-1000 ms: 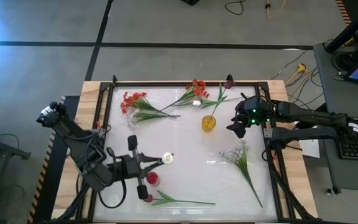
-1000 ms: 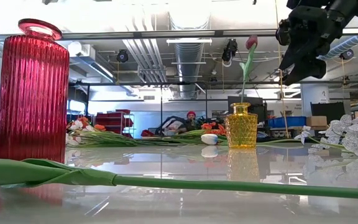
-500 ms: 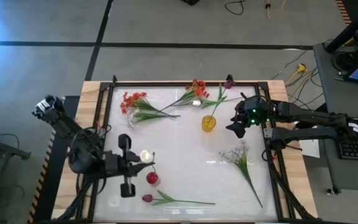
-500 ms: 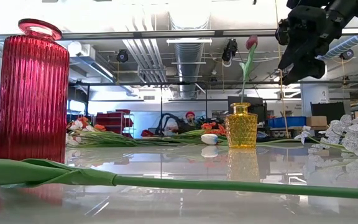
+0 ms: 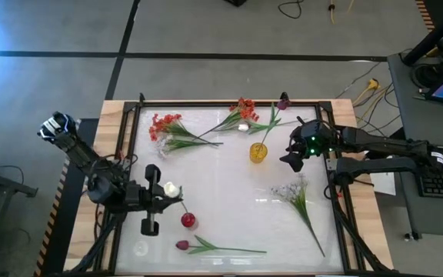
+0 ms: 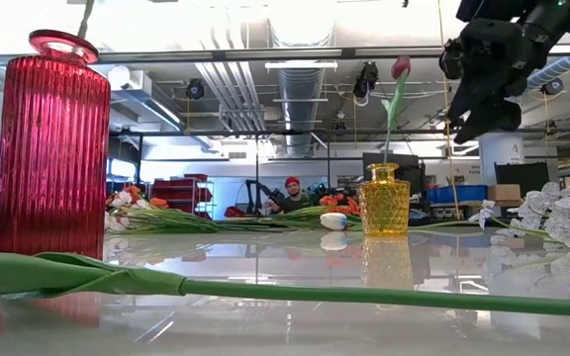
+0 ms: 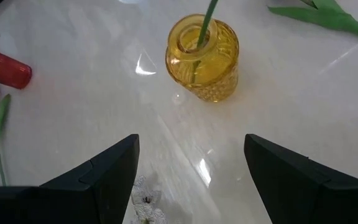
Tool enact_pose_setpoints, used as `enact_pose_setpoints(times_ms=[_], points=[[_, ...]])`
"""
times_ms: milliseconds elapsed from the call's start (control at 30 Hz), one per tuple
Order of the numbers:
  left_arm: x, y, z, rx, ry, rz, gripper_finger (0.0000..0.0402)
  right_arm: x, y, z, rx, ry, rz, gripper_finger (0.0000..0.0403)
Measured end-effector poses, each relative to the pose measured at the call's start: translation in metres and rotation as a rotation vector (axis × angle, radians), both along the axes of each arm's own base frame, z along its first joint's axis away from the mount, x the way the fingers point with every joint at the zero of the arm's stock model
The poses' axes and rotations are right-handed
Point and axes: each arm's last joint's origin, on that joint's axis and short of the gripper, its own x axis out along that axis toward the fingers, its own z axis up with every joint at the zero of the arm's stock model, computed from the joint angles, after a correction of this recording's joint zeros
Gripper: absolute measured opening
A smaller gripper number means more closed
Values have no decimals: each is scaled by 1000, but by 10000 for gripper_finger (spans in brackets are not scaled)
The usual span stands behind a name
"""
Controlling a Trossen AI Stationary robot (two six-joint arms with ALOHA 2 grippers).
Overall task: Sort flowers into vase by color
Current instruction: Put the bottom white flower into the red vase
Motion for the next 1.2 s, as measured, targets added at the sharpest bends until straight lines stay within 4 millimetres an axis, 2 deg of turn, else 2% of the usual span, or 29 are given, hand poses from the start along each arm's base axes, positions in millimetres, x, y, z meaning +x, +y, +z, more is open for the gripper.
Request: enact_pose_setpoints(times_ms=[233, 733, 867, 1200], points=[[-4, 2, -11, 17, 2, -49, 0, 0, 0, -5, 6, 7, -4, 281], [-2, -2, -17, 47, 25, -70, 5, 2, -1, -2, -4, -30, -4, 281], [-2, -3, -20, 45, 44, -74, 38, 2, -1, -2, -4, -31, -4, 281], [-1, -5, -31, 22, 139, -113, 152, 2, -1, -2, -4, -31, -4, 281]])
